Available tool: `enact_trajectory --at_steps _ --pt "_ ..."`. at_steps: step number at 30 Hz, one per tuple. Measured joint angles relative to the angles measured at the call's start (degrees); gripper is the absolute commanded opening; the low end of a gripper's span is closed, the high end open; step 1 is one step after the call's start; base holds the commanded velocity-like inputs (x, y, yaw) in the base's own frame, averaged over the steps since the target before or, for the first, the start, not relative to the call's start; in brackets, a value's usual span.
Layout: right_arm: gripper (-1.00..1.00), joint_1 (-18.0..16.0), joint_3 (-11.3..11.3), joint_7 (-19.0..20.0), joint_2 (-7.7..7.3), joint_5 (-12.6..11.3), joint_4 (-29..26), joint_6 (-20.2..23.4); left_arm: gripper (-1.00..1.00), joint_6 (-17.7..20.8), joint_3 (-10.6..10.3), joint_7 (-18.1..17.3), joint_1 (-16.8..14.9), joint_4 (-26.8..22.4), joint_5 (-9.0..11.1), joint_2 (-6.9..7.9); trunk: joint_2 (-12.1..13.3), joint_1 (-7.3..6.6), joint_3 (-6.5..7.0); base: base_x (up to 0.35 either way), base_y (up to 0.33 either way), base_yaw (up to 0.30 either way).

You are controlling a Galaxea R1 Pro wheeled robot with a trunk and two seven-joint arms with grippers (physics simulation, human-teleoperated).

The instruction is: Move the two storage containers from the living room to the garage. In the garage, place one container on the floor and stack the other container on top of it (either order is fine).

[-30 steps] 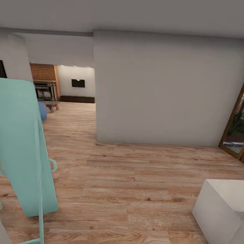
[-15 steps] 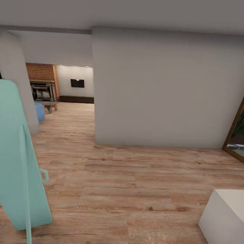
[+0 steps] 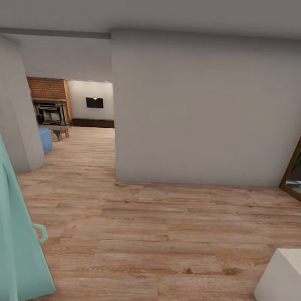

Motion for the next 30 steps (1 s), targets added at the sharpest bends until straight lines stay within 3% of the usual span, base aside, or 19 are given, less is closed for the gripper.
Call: enact_trajectory --at_steps 30 --pt "1.0 0.0 -0.02 -0.04 -0.09 0.0 0.0 -0.08 1.0 -0.6 0.06 0.0 0.0 -0.01 -0.02 -0.02 0.0 0.0 0.0 0.324 0.0 0.0"
